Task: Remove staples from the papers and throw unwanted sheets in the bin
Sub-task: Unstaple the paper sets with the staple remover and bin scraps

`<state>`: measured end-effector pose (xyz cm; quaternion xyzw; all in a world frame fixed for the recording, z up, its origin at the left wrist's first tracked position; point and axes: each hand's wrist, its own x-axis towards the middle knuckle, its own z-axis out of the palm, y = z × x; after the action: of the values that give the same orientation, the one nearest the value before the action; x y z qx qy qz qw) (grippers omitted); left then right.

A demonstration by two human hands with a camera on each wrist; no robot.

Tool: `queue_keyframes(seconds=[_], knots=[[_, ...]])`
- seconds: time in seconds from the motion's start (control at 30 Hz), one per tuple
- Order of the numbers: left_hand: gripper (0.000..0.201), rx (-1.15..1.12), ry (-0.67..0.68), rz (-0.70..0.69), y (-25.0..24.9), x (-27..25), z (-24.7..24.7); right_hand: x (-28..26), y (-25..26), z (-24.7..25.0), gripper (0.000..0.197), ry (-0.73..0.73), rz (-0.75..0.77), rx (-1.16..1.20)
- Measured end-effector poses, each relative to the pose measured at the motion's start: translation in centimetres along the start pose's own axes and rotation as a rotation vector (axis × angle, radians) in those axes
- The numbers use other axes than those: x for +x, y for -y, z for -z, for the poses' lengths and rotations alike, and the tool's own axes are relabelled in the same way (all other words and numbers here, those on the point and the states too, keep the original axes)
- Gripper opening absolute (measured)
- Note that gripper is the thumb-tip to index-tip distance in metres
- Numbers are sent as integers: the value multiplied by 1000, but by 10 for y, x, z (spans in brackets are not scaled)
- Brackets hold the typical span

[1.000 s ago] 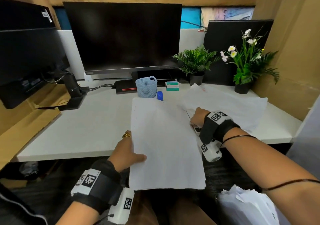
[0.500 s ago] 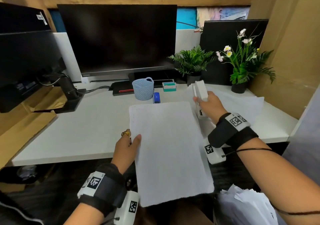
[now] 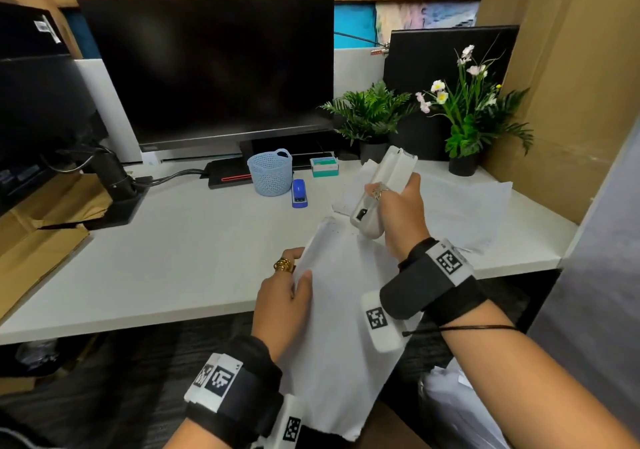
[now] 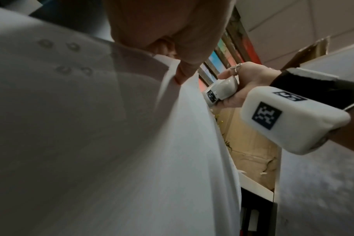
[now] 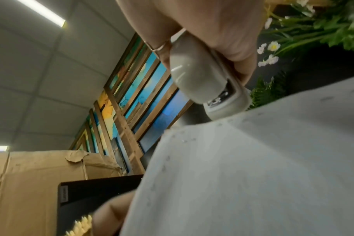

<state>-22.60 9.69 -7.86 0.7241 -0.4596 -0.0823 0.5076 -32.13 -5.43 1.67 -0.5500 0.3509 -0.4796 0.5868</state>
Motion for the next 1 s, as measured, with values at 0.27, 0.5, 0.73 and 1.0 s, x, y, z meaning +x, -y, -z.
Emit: queue_keyframes(seconds=[0.27, 0.5, 0.73, 1.0], knots=[[27, 28, 17, -89, -7, 0, -10, -6, -10, 8, 28, -63, 84, 5], [21, -52, 2, -122, -13, -2, -18, -13, -10, 10, 9, -66, 75, 139], [20, -88, 55, -136, -24, -5, -21, -18, -14, 11, 26, -66, 197, 38], [46, -141, 144, -59, -49, 2, -15, -28, -15, 10, 21, 20, 220, 70]])
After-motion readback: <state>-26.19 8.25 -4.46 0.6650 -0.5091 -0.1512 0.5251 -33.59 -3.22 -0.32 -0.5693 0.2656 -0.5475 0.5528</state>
